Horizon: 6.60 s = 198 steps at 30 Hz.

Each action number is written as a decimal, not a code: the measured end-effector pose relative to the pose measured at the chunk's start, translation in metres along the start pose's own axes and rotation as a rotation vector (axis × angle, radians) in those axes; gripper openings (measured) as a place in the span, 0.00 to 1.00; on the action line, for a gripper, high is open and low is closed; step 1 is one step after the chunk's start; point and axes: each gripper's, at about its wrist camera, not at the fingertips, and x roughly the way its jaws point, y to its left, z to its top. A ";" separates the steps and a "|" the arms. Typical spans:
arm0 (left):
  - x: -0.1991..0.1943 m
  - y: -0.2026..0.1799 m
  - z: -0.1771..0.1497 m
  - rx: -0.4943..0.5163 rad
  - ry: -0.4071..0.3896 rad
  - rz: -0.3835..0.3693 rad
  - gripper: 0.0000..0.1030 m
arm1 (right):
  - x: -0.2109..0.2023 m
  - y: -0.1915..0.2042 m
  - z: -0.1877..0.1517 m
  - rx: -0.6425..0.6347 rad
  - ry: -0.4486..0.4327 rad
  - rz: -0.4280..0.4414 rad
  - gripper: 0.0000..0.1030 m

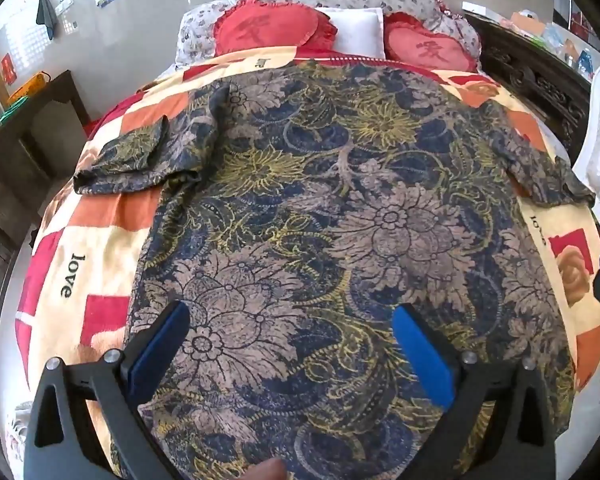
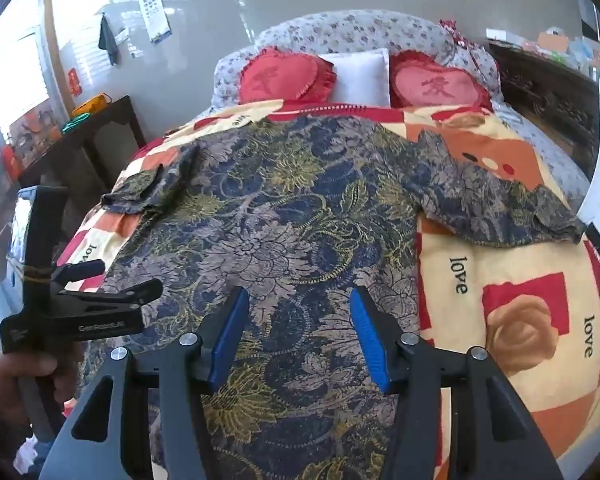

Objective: Fold small clothes

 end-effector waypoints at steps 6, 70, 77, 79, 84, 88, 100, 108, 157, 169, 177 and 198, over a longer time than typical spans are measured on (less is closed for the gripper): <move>-0.005 -0.011 -0.004 -0.003 -0.013 0.018 1.00 | -0.033 0.006 0.000 -0.032 -0.161 -0.063 0.62; 0.064 0.019 0.020 -0.130 0.077 -0.057 1.00 | 0.049 0.022 0.022 -0.048 0.070 -0.158 0.71; 0.066 0.019 0.018 -0.120 0.082 -0.043 1.00 | 0.052 0.021 0.024 -0.040 0.071 -0.153 0.71; 0.067 0.021 0.017 -0.122 0.084 -0.039 1.00 | 0.053 0.021 0.023 -0.038 0.074 -0.150 0.71; 0.069 0.023 0.015 -0.119 0.089 -0.030 1.00 | 0.058 0.023 0.023 -0.047 0.073 -0.144 0.71; 0.070 0.023 0.015 -0.109 0.087 -0.011 1.00 | 0.066 0.020 0.028 -0.051 0.069 -0.152 0.71; 0.132 0.055 0.058 -0.109 0.009 -0.021 1.00 | 0.118 -0.002 0.037 -0.081 -0.009 -0.199 0.71; 0.148 0.054 0.061 -0.108 -0.035 0.007 1.00 | 0.185 -0.040 0.037 0.041 0.122 -0.172 0.72; 0.171 0.165 0.135 0.301 0.046 0.143 0.61 | 0.196 -0.033 0.034 0.022 0.124 -0.186 0.87; 0.114 0.220 0.151 0.048 -0.071 0.006 0.09 | 0.196 -0.034 0.035 0.025 0.123 -0.182 0.87; 0.061 0.339 0.161 -0.126 -0.146 0.240 0.09 | 0.197 -0.034 0.035 0.024 0.124 -0.183 0.87; 0.089 0.455 0.064 -0.645 -0.060 -0.050 0.56 | 0.198 -0.032 0.034 0.019 0.125 -0.188 0.87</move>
